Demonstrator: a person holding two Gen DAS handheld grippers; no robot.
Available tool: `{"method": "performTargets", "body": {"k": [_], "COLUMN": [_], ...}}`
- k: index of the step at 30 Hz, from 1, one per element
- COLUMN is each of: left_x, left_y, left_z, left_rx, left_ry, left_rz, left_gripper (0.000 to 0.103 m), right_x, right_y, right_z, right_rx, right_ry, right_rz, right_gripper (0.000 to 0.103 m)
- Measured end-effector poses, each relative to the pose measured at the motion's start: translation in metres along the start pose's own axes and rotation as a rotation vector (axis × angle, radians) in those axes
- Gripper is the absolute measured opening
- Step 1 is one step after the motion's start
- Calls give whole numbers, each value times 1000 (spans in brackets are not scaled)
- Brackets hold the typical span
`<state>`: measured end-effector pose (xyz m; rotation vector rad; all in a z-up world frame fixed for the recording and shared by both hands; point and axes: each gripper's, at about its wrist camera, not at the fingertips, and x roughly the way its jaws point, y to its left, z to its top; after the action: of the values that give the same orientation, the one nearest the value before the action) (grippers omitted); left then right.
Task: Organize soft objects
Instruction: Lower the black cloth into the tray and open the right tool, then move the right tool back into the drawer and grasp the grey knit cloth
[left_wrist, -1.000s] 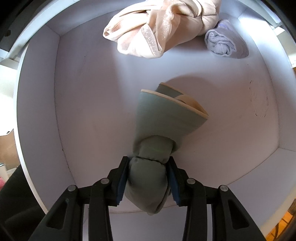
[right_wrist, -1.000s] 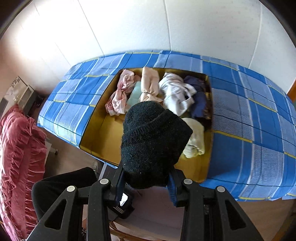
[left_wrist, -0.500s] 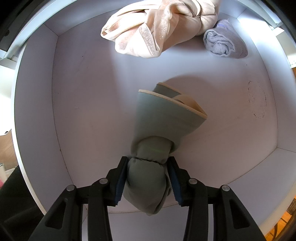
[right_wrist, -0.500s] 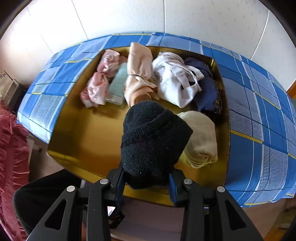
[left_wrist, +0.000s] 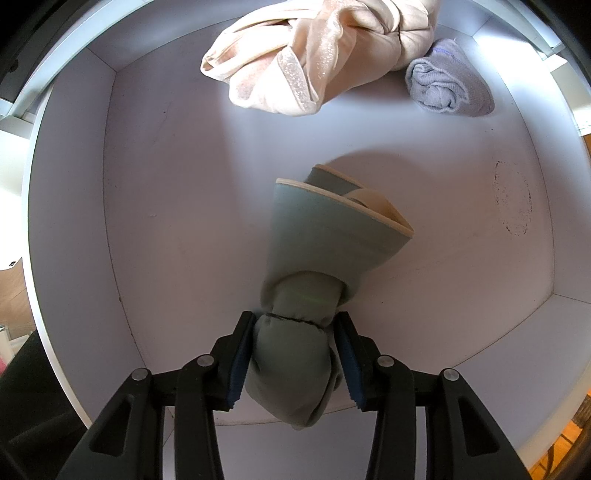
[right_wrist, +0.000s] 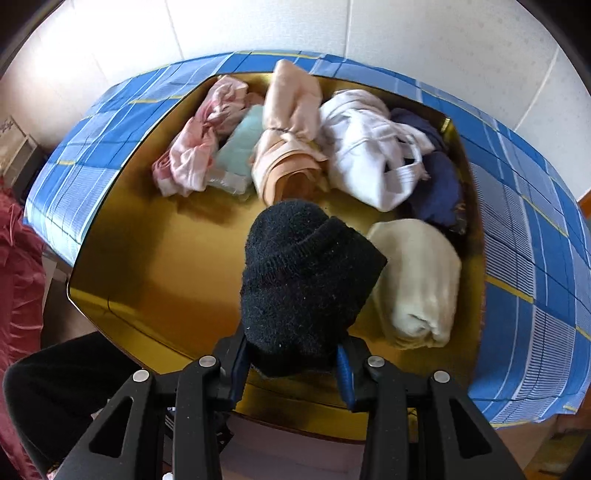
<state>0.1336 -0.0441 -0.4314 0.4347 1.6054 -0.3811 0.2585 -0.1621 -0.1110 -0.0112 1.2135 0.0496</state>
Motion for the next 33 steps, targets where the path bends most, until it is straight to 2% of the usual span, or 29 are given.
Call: {"method": "performTargets", "body": {"k": [4, 7, 11, 17, 20, 26, 30, 33], "left_x": [0, -1, -2, -3, -4, -5, -5, -6], "left_y": [-2, -2, -4, -4, -3, -3, -3, -5], "left_z": [0, 1, 1, 1, 1, 1, 1, 1], "left_rx": [-2, -2, -2, -1, -1, -2, -2, -1], "left_ry": [0, 0, 0, 1, 0, 1, 2, 1], "left_rz": [-1, -1, -2, -1, -2, -2, -2, -2], "left_gripper": [45, 45, 45, 46, 46, 47, 47, 48], "right_x": [7, 12, 8, -17, -37, -59, -71, -78], "right_y": [-2, -14, -25, -36, -41, -49, -51, -58], "right_z": [-3, -4, -10, -28, -48, -78, -87, -94], "right_rx": [34, 82, 111, 93, 87, 74, 68, 90], "right_ry": [7, 15, 0, -78, -151, -268, -318, -348], "right_rz": [4, -3, 68, 123, 150, 157, 137, 161], "right_gripper": [41, 46, 47, 48, 48, 48, 48, 48]}}
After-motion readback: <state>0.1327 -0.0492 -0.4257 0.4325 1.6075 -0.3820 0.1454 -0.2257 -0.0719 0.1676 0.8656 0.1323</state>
